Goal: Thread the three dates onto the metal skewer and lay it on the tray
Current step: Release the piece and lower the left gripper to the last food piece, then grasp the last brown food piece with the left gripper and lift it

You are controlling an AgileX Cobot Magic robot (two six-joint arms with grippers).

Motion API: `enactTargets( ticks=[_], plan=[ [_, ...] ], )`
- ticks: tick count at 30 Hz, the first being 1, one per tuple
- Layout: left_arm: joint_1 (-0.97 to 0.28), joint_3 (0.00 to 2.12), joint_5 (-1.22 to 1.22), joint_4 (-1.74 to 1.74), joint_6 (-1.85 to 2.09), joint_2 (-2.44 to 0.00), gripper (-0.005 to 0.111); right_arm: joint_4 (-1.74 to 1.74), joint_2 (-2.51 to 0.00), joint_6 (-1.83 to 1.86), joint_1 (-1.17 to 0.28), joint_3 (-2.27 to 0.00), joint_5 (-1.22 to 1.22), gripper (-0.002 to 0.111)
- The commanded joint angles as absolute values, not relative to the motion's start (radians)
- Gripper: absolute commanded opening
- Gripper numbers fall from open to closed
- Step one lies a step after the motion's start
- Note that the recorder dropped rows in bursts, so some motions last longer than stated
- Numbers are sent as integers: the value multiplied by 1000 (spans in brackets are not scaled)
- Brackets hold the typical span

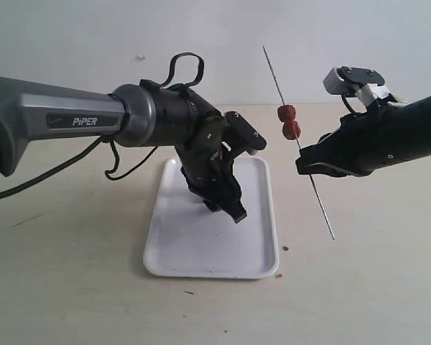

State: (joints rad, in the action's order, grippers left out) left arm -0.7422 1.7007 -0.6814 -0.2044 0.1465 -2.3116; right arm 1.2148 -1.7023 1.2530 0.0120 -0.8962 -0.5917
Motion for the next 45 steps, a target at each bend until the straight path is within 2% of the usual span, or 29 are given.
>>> enactTargets(
  ticks=[1,14,21,33,40,45],
  plan=[
    [-740,1701,-711,-204,138,-2318,51,1214,-1693,1252,14,-904,-595,0],
    [-740,1701,-733,-203,115,-2318,50,1214,-1693,1252,14,-904,-595,0],
    [-740,1701,-733,-203,97,-2318,30,1214,-1693,1252,14,-904,-595,0],
    [-725,1701,-683,-203,-38,-2268,30,1214,-1693,1252,14,-904,-599,0],
    [-654,1701,-551,-164,-307,-2168,30,1207,-1693,1252,14,-904,-671,0],
    [-579,1701,-466,0,-333,-2115,30,1197,-1695,1218,12,-894,-681,0]
  ],
)
